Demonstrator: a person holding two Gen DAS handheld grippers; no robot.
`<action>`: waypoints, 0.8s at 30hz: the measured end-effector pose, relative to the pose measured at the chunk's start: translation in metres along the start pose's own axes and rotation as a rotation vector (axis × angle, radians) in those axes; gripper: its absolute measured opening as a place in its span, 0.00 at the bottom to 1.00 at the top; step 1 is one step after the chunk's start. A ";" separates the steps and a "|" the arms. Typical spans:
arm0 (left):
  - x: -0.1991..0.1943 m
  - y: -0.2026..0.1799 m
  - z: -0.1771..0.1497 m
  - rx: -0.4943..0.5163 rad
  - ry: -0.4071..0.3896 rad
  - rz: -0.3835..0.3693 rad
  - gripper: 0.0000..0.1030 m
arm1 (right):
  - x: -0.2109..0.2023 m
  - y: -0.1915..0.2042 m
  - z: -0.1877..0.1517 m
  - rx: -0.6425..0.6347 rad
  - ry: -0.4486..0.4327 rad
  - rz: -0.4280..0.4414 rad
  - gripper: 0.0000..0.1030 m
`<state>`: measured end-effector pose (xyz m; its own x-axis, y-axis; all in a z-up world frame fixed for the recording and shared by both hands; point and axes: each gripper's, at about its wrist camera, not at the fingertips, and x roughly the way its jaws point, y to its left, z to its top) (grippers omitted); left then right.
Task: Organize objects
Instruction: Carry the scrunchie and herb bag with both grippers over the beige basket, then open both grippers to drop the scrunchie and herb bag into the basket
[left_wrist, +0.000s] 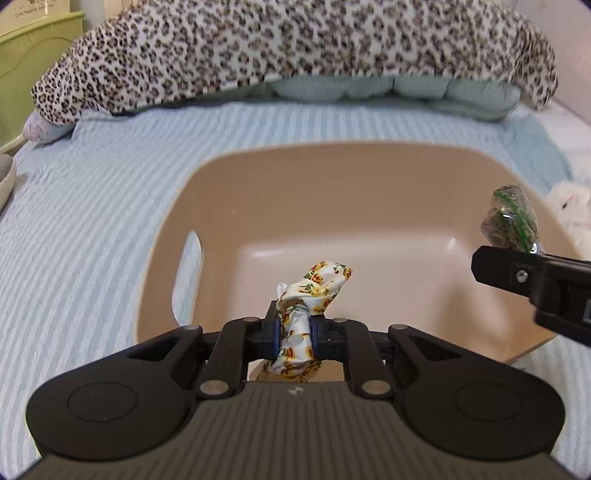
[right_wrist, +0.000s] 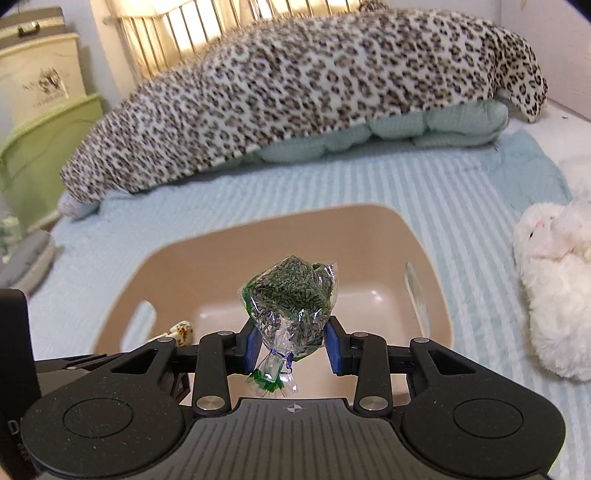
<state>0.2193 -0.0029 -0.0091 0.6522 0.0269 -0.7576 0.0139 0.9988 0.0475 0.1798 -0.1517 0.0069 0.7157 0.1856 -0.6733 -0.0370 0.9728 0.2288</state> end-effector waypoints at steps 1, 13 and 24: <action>0.002 0.000 0.000 0.001 0.008 0.001 0.17 | 0.005 0.001 -0.002 -0.001 0.015 -0.006 0.33; -0.027 0.003 0.002 -0.020 -0.025 0.001 0.69 | -0.016 0.006 -0.009 -0.070 0.005 -0.051 0.63; -0.089 0.007 -0.018 -0.011 -0.066 -0.040 0.76 | -0.068 -0.023 -0.018 -0.096 -0.010 -0.041 0.76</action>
<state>0.1481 0.0026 0.0470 0.6999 -0.0151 -0.7141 0.0327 0.9994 0.0109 0.1200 -0.1844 0.0348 0.7247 0.1446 -0.6737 -0.0739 0.9884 0.1326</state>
